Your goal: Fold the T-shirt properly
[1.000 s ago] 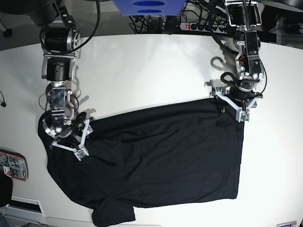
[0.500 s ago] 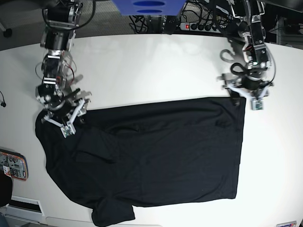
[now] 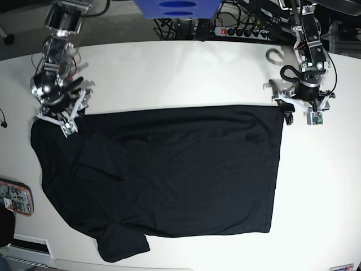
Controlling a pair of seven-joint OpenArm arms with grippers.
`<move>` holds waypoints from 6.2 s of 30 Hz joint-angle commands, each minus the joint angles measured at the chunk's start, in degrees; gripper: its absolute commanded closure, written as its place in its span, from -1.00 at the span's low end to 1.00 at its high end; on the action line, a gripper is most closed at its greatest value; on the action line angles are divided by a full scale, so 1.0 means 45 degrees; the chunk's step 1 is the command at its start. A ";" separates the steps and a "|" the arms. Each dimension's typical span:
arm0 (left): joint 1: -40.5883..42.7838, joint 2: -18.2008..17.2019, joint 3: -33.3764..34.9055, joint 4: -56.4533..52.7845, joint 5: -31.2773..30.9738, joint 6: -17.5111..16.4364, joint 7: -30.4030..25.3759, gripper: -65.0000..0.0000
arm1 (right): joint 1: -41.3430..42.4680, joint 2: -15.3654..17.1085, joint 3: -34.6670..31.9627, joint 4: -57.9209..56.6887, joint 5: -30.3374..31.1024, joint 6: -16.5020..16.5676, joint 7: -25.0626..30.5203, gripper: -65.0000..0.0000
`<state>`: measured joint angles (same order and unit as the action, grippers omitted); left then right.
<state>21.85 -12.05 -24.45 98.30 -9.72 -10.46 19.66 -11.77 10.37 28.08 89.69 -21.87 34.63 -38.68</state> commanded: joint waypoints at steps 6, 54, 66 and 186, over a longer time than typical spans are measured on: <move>0.0391 -0.0105 -0.0086 0.0338 -0.0058 0.0029 -0.0276 -0.18 | -0.0598 -0.0400 -0.0017 0.0220 -0.0933 0.0421 -0.1496 -0.20; -0.0860 -0.0398 0.3723 -0.1596 -0.0996 0.0087 -0.0901 -0.17 | 0.3641 -0.0791 0.0511 0.0279 0.0083 0.0382 -0.2766 -0.20; -0.0879 -0.0398 0.3450 -0.1615 -0.0996 0.0087 -0.0901 -0.17 | 0.3622 -0.0791 0.0511 -0.3296 -0.0796 -0.0517 -0.0031 -0.20; 0.1543 -0.1570 0.4075 -0.3842 -0.1016 0.0068 -0.5141 -0.17 | -0.1028 -0.1299 0.0765 -0.1597 -0.0777 -0.0556 0.1884 -0.20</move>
<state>27.66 -18.96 -6.28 81.80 -14.74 -10.55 -8.91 -14.41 4.45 31.59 83.85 -17.98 30.59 -19.53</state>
